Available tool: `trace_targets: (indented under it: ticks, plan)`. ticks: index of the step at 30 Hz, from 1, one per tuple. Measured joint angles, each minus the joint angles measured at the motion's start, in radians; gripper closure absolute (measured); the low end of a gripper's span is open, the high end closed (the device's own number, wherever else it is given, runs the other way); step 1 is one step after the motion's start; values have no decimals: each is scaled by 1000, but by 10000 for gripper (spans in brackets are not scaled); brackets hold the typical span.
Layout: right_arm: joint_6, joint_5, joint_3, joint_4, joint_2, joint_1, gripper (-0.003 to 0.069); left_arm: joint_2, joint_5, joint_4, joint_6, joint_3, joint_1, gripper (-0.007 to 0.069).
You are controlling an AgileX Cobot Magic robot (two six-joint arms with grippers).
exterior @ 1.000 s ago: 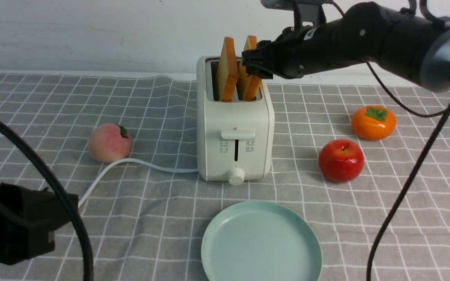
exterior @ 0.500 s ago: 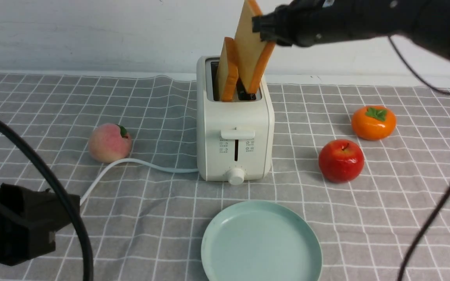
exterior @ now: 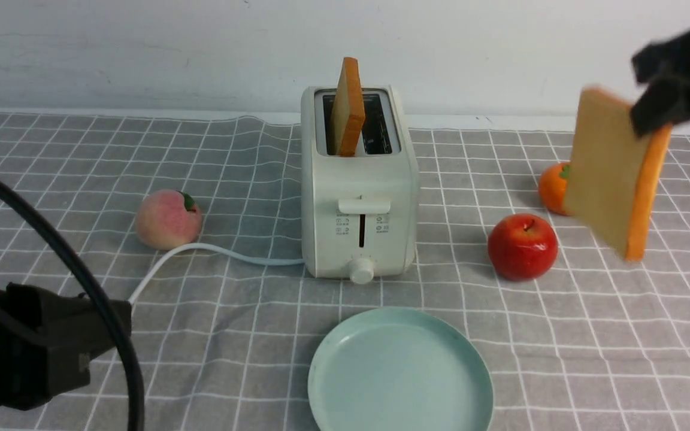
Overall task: Take toasted bread from bread machine on grey coffee table place on plate.
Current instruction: 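Place the held slice of bread on top of the slice on the plate with the right gripper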
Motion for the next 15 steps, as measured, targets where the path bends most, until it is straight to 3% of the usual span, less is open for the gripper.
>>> trace_targets:
  ticks: [5,10,15]
  plan:
    - [-259,-59,304,406,7,80,578,0,-28,-45,0,0,-1,386]
    - [-579,-256,530,850,8,151,578,0,-59,-86,0,0,-1,386]
    - [-726,-334,636,1084,35,167,578,0,-56,-95,0,0,-1,386]
